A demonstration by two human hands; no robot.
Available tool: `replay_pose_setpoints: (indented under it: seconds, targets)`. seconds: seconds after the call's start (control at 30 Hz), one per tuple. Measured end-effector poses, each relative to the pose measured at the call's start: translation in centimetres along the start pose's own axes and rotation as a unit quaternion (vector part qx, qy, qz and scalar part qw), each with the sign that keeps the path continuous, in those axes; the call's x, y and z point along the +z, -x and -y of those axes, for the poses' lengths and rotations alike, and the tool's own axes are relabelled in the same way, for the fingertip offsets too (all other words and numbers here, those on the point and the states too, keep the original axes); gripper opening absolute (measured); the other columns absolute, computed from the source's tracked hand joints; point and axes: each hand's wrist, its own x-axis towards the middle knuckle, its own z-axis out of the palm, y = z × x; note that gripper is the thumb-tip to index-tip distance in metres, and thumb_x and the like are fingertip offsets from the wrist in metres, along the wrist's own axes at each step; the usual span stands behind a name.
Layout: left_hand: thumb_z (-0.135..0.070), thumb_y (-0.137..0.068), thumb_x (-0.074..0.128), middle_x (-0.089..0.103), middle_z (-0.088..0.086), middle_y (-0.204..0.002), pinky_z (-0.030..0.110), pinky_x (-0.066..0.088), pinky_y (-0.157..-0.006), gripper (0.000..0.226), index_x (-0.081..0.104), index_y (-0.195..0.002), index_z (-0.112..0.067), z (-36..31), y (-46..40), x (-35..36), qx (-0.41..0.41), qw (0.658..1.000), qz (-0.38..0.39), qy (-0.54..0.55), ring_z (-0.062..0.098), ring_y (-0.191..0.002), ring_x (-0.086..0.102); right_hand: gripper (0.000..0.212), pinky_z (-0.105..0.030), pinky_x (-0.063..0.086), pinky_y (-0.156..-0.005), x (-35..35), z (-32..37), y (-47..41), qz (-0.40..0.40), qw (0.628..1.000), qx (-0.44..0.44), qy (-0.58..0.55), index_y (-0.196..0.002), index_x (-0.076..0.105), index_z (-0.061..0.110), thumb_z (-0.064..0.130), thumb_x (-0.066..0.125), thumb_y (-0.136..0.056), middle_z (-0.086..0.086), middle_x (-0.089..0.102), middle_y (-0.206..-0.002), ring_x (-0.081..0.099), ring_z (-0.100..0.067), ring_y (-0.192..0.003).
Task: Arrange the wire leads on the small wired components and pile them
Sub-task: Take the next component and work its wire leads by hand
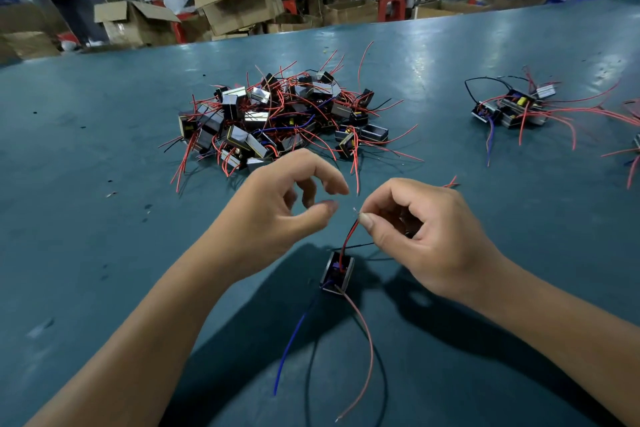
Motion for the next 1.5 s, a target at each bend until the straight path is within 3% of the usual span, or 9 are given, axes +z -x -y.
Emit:
replay_pose_setpoints:
  seconds: [0.17, 0.37, 0.63, 0.83, 1.03, 1.33, 1.5]
  targets:
    - [-0.011, -0.085, 0.078, 0.064, -0.006, -0.095, 0.012, 0.038, -0.075, 0.014, 0.077, -0.097, -0.017, 0.0, -0.2, 0.3, 0.096, 0.994, -0.005, -0.054, 0.009, -0.083, 0.056, 0.008, -0.007, 0.034, -0.058, 0.0, 0.0, 0.0, 0.003, 1.000, 0.010, -0.029, -0.081, 0.064, 0.015, 0.014, 0.066, -0.088, 0.022, 0.054, -0.064, 0.051, -0.002, -0.058]
    - [-0.015, -0.086, 0.077, 0.066, -0.004, -0.092, 0.031, 0.049, -0.073, 0.012, 0.080, -0.097, -0.017, 0.1, -0.2, 0.6, 0.126, 0.990, -0.021, -0.067, 0.019, -0.086, 0.062, 0.007, -0.007, 0.033, -0.056, 0.1, 0.0, 0.1, 0.005, 0.999, 0.012, -0.048, -0.082, 0.065, 0.014, 0.016, 0.065, -0.089, 0.022, 0.054, -0.063, 0.049, -0.001, -0.055]
    - [-0.013, -0.087, 0.076, 0.067, -0.004, -0.096, 0.023, 0.047, -0.079, 0.021, 0.078, -0.107, -0.015, 0.2, -0.1, 0.8, 0.120, 0.991, -0.006, -0.052, 0.017, -0.090, 0.063, 0.007, -0.006, 0.033, -0.057, 0.0, 0.0, 0.1, -0.017, 0.999, 0.002, -0.041, -0.082, 0.066, 0.014, 0.014, 0.065, -0.089, 0.022, 0.054, -0.065, 0.051, -0.001, -0.058]
    - [-0.022, -0.084, 0.078, 0.065, -0.003, -0.096, 0.029, 0.049, -0.074, 0.018, 0.078, -0.100, -0.015, 0.1, -0.1, 0.4, 0.146, 0.984, -0.056, -0.090, 0.017, -0.089, 0.061, 0.009, -0.006, 0.033, -0.057, 0.1, 0.0, 0.2, -0.011, 0.999, 0.009, -0.052, -0.082, 0.065, 0.012, 0.016, 0.066, -0.090, 0.020, 0.054, -0.065, 0.050, 0.000, -0.057]
    - [-0.022, -0.085, 0.076, 0.066, 0.000, -0.088, 0.045, 0.048, -0.071, 0.011, 0.080, -0.092, -0.013, 0.4, -0.2, 0.7, 0.191, 0.972, -0.060, -0.124, 0.025, -0.079, 0.062, 0.008, -0.006, 0.034, -0.058, 0.0, 0.3, 0.1, -0.011, 0.998, 0.008, -0.059, -0.082, 0.065, 0.018, 0.015, 0.065, -0.089, 0.023, 0.055, -0.065, 0.051, -0.001, -0.058]
    - [-0.021, -0.092, 0.072, 0.060, -0.006, -0.091, 0.042, 0.047, -0.071, 0.010, 0.076, -0.090, -0.012, 0.6, -0.3, 0.8, 0.204, 0.967, -0.043, -0.148, 0.023, -0.079, 0.058, 0.006, -0.006, 0.033, -0.057, 0.0, 0.3, 0.2, 0.002, 0.999, -0.007, -0.037, -0.083, 0.066, 0.013, 0.012, 0.066, -0.089, 0.021, 0.053, -0.064, 0.051, -0.002, -0.057]
    - [-0.024, -0.097, 0.064, 0.057, -0.003, -0.090, 0.026, 0.044, -0.073, 0.018, 0.071, -0.089, -0.009, 0.0, -0.2, 1.2, 0.144, 0.983, -0.012, -0.112, 0.017, -0.080, 0.054, 0.005, -0.006, 0.033, -0.058, -0.2, 0.2, 0.2, -0.004, 1.000, -0.017, -0.008, -0.084, 0.066, 0.012, 0.013, 0.067, -0.089, 0.021, 0.051, -0.066, 0.050, -0.001, -0.059]
